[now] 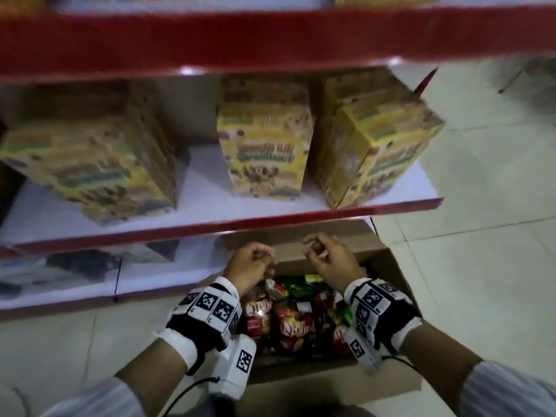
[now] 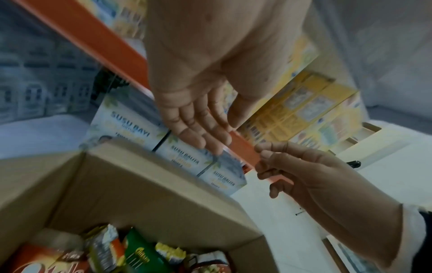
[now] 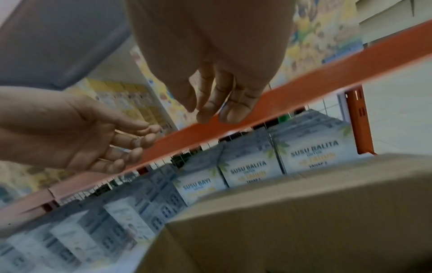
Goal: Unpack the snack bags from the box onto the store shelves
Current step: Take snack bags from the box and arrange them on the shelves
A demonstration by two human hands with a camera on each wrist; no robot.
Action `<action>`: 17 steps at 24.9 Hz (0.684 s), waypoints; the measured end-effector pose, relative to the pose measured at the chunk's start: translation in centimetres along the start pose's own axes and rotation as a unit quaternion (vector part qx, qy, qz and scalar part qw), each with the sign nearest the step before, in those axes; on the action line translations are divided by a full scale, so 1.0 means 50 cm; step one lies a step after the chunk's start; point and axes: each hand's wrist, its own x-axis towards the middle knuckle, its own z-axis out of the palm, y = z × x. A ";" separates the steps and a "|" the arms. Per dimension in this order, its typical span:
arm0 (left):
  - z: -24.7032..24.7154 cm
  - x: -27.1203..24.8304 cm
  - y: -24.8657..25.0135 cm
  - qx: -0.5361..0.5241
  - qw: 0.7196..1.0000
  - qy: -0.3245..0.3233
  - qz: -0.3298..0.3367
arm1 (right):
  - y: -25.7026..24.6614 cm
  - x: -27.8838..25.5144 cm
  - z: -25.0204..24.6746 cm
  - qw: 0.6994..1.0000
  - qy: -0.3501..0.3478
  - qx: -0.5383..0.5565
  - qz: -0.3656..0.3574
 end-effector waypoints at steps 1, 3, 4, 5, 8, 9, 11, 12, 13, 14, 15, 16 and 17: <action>0.010 0.028 -0.051 0.006 1.000 -0.003 -0.007 | 0.042 0.004 0.034 1.000 -0.004 -0.008 0.002; 0.026 0.088 -0.141 0.012 1.000 -0.014 -0.019 | 0.123 0.012 0.095 0.999 -0.017 -0.030 0.009; 0.035 0.116 -0.182 0.026 0.999 -0.022 -0.015 | 0.162 0.016 0.125 0.998 -0.028 -0.046 0.011; 0.043 0.141 -0.218 0.051 0.998 -0.032 -0.009 | 0.195 0.018 0.149 0.997 -0.040 -0.062 0.013; 0.065 0.213 -0.280 0.134 0.988 -0.071 0.011 | 0.279 0.033 0.186 0.996 -0.018 -0.086 0.015; 0.075 0.237 -0.294 0.172 0.981 -0.090 0.018 | 0.306 0.042 0.194 0.996 0.005 -0.091 0.004; 0.101 0.281 -0.314 0.277 0.948 -0.151 0.037 | 0.356 0.061 0.209 0.995 0.058 -0.084 -0.021; 0.119 0.299 -0.329 0.332 0.922 -0.194 0.047 | 0.378 0.065 0.218 0.993 0.079 -0.084 -0.036; 0.138 0.313 -0.342 0.387 0.890 -0.235 0.056 | 0.397 0.067 0.226 0.990 0.093 -0.090 -0.048; 0.158 0.323 -0.357 0.434 0.860 -0.262 0.064 | 0.414 0.068 0.233 0.989 0.100 -0.093 -0.055; 0.176 0.330 -0.375 0.478 0.833 -0.269 0.066 | 0.427 0.067 0.236 0.989 0.104 -0.086 -0.054; 0.191 0.335 -0.392 0.514 0.813 -0.265 0.067 | 0.433 0.068 0.237 0.990 0.109 -0.070 -0.048; 0.202 0.337 -0.413 0.549 0.791 -0.263 0.065 | 0.439 0.066 0.235 0.991 0.117 -0.053 -0.041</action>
